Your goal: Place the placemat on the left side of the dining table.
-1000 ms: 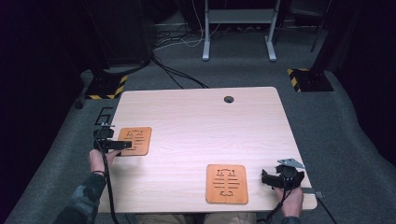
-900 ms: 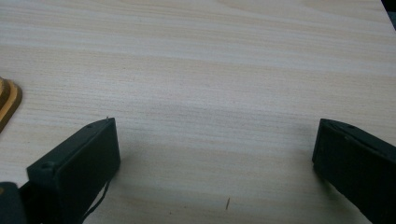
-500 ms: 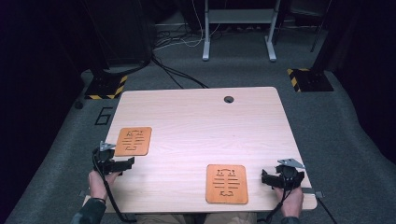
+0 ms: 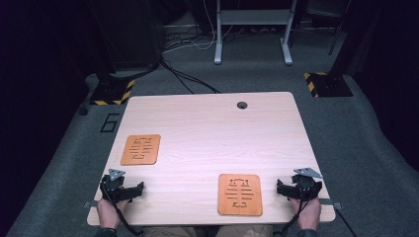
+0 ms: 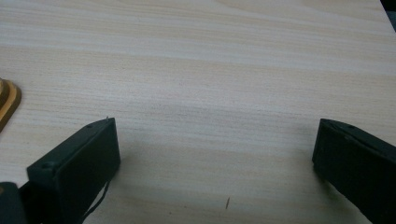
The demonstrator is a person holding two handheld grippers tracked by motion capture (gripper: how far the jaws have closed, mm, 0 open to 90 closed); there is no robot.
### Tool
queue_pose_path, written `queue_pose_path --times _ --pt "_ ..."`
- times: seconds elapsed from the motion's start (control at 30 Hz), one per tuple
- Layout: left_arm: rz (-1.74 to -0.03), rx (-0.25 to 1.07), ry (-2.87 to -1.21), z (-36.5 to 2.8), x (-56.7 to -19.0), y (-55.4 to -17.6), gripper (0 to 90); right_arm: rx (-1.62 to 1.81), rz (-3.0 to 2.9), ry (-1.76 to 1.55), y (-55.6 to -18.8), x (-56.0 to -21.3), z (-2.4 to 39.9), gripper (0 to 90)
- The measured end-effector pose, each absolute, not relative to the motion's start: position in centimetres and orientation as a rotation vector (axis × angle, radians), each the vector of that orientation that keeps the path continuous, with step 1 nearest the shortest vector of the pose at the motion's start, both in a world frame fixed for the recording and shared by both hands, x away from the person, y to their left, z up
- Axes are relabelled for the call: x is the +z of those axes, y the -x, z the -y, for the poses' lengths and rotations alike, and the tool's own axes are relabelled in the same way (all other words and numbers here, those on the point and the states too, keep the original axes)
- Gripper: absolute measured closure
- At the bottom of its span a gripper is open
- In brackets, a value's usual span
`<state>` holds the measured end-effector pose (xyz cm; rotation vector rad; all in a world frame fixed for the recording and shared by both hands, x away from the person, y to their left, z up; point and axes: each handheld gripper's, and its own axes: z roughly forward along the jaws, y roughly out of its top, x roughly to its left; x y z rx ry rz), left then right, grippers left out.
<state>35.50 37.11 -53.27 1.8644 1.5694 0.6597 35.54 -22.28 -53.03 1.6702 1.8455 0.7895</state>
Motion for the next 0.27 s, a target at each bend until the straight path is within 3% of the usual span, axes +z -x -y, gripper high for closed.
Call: queue_pose_path --times 0.27 --pt "-1.567 0.661 -1.863 -37.12 -53.28 -35.51 0.0 0.790 -1.844 -1.673 -35.58 -53.03 22.25 0.0"
